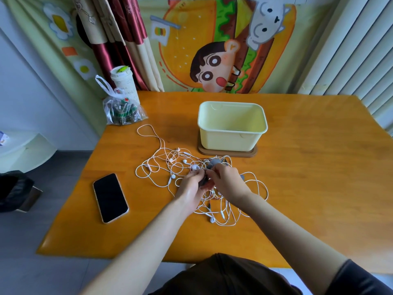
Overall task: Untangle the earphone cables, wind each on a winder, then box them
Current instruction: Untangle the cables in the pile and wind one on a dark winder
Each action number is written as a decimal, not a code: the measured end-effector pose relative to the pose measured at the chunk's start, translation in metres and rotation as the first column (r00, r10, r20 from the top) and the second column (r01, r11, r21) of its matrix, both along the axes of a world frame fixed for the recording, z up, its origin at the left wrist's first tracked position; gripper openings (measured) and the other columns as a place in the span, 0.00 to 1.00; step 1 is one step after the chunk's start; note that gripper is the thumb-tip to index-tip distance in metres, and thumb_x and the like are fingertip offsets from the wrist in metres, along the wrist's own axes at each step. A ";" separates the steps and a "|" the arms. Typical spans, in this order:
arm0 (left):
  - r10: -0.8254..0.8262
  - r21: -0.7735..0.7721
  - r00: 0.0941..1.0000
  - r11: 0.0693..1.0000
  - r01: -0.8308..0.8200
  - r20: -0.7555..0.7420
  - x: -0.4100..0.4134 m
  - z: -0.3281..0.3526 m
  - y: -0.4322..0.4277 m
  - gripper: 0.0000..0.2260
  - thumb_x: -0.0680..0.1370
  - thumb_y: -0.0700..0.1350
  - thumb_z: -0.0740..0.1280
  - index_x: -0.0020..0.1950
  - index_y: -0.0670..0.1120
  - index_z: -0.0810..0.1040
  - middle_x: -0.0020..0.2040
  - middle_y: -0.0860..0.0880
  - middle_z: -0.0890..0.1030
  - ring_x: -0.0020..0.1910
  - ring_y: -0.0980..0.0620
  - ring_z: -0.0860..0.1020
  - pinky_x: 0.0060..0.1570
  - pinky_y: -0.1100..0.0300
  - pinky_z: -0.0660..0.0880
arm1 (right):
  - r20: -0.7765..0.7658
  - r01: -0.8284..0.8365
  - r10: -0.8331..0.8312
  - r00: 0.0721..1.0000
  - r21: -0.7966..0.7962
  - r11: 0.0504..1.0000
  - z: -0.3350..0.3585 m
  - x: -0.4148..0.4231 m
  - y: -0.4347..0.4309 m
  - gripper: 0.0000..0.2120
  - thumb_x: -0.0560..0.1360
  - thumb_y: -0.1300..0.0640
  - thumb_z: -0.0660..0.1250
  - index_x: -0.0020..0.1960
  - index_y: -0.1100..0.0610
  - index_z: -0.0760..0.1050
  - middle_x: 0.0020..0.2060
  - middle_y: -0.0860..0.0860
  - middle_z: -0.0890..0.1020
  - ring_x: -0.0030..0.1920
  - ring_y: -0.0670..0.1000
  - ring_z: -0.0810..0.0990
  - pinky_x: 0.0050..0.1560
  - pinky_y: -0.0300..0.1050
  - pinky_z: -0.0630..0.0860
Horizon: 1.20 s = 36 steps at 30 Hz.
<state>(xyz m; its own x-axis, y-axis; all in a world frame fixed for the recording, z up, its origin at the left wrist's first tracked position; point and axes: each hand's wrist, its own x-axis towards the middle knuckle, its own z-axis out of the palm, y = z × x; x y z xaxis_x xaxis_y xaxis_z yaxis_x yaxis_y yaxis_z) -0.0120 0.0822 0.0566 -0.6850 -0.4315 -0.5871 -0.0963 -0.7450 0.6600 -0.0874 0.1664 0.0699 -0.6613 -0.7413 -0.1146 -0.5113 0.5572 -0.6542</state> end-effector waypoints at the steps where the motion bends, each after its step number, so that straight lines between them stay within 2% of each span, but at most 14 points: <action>1: 0.012 0.010 1.000 1.000 -0.012 -0.006 0.000 0.001 0.000 0.11 0.83 0.38 0.55 0.60 0.36 0.73 0.52 0.39 0.79 0.49 0.46 0.79 0.46 0.56 0.76 | -0.003 0.008 -0.008 1.000 -0.004 1.000 0.001 0.000 0.000 0.11 0.81 0.56 0.58 0.42 0.59 0.70 0.37 0.54 0.76 0.34 0.50 0.74 0.31 0.33 0.66; 3: 0.034 0.025 0.999 0.999 -0.033 -0.011 -0.001 0.000 0.000 0.12 0.83 0.38 0.56 0.62 0.35 0.72 0.55 0.38 0.78 0.51 0.46 0.79 0.46 0.57 0.76 | -0.024 0.009 -0.009 1.000 0.005 1.000 0.004 0.002 0.001 0.11 0.81 0.56 0.57 0.44 0.60 0.71 0.39 0.56 0.78 0.37 0.52 0.75 0.33 0.36 0.69; 5: 0.041 0.027 0.999 0.999 -0.041 -0.002 -0.002 0.000 0.000 0.12 0.82 0.39 0.57 0.61 0.35 0.74 0.55 0.38 0.79 0.52 0.46 0.79 0.47 0.57 0.76 | -0.054 -0.018 0.020 0.998 0.030 0.999 0.006 0.003 0.001 0.12 0.81 0.56 0.56 0.50 0.64 0.73 0.45 0.59 0.79 0.43 0.56 0.78 0.42 0.44 0.74; 7: 0.046 0.028 0.999 0.999 -0.046 0.008 -0.002 -0.001 -0.001 0.11 0.82 0.39 0.58 0.60 0.36 0.75 0.55 0.38 0.79 0.51 0.46 0.79 0.48 0.57 0.76 | -0.021 -0.025 0.026 0.999 0.017 1.000 0.010 0.005 0.001 0.12 0.82 0.57 0.55 0.54 0.65 0.73 0.47 0.61 0.79 0.47 0.60 0.79 0.47 0.49 0.75; 12: 0.050 0.033 0.998 0.998 -0.051 0.029 -0.001 -0.003 -0.003 0.11 0.81 0.41 0.60 0.59 0.36 0.76 0.56 0.38 0.80 0.53 0.44 0.79 0.51 0.55 0.76 | -0.139 -0.061 0.080 0.987 0.133 0.989 0.011 0.007 0.001 0.12 0.82 0.56 0.52 0.56 0.64 0.69 0.47 0.60 0.79 0.45 0.59 0.79 0.45 0.54 0.78; 14: 0.054 0.038 0.998 0.998 -0.055 0.034 0.000 -0.003 -0.003 0.10 0.81 0.40 0.61 0.56 0.37 0.77 0.54 0.39 0.80 0.52 0.45 0.79 0.50 0.55 0.76 | -0.205 -0.063 0.099 0.974 0.175 0.983 0.008 0.008 -0.001 0.09 0.82 0.59 0.53 0.55 0.63 0.68 0.45 0.59 0.79 0.42 0.59 0.80 0.41 0.54 0.78; 17: 0.050 0.027 0.998 0.998 -0.051 0.037 -0.001 -0.001 -0.003 0.10 0.81 0.40 0.61 0.57 0.36 0.76 0.55 0.39 0.80 0.53 0.45 0.79 0.49 0.55 0.77 | -0.257 -0.036 0.093 0.962 0.217 0.976 0.005 0.010 -0.002 0.03 0.81 0.61 0.54 0.54 0.61 0.64 0.40 0.55 0.79 0.37 0.57 0.79 0.35 0.50 0.76; 21: 0.049 -0.024 0.995 0.999 -0.047 0.084 -0.002 0.000 -0.004 0.11 0.79 0.41 0.63 0.58 0.35 0.76 0.54 0.40 0.81 0.54 0.46 0.79 0.48 0.58 0.77 | -0.287 -0.006 0.065 0.956 0.202 0.979 0.006 0.012 -0.005 0.06 0.82 0.58 0.51 0.55 0.60 0.63 0.35 0.53 0.74 0.33 0.56 0.74 0.32 0.46 0.68; 25: 0.064 -0.027 0.996 0.998 -0.063 0.065 -0.003 0.000 -0.003 0.12 0.80 0.42 0.63 0.58 0.37 0.77 0.54 0.41 0.81 0.54 0.47 0.80 0.48 0.58 0.77 | -0.193 0.006 0.017 0.981 0.116 0.993 0.008 0.010 -0.007 0.08 0.82 0.57 0.52 0.55 0.61 0.65 0.36 0.56 0.78 0.36 0.59 0.79 0.33 0.50 0.74; 28: 0.050 0.019 0.998 0.999 -0.050 0.031 -0.003 0.000 0.000 0.13 0.81 0.45 0.62 0.61 0.39 0.77 0.57 0.41 0.81 0.57 0.47 0.79 0.55 0.56 0.76 | -0.100 0.033 -0.027 0.995 0.061 0.998 0.012 0.009 -0.009 0.09 0.82 0.56 0.52 0.55 0.61 0.65 0.38 0.56 0.78 0.37 0.58 0.80 0.38 0.54 0.78; 30: 0.047 0.068 0.999 0.997 -0.047 -0.008 -0.003 0.000 0.001 0.13 0.81 0.45 0.60 0.60 0.40 0.77 0.56 0.40 0.81 0.57 0.46 0.79 0.58 0.54 0.75 | -0.058 0.066 -0.064 0.996 0.034 0.997 0.014 0.008 -0.008 0.09 0.82 0.56 0.53 0.56 0.61 0.65 0.38 0.54 0.76 0.36 0.56 0.78 0.37 0.51 0.77; 33: 0.072 0.093 0.996 0.993 -0.066 -0.056 -0.002 0.003 0.002 0.10 0.82 0.42 0.59 0.56 0.38 0.77 0.51 0.40 0.80 0.51 0.45 0.78 0.52 0.56 0.74 | -0.048 0.081 -0.080 0.996 0.021 0.996 0.013 0.006 -0.006 0.10 0.82 0.55 0.53 0.55 0.62 0.66 0.37 0.54 0.75 0.34 0.53 0.75 0.34 0.48 0.75; 36: 0.072 0.075 0.995 0.995 -0.067 -0.062 0.000 0.004 0.000 0.10 0.81 0.41 0.59 0.54 0.38 0.77 0.53 0.39 0.80 0.52 0.45 0.78 0.54 0.55 0.75 | -0.038 0.059 -0.058 0.998 0.022 0.998 0.011 0.004 -0.004 0.08 0.82 0.55 0.53 0.51 0.60 0.65 0.37 0.53 0.75 0.30 0.48 0.73 0.29 0.41 0.72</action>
<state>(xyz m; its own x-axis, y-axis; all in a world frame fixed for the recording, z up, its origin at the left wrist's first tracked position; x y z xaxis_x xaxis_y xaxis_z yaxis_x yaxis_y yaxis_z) -0.0123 0.0818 0.0604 -0.6920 -0.4374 -0.5744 -0.0016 -0.7947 0.6070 -0.0834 0.1625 0.0810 -0.7078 -0.6986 -0.1052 -0.5013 0.6016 -0.6219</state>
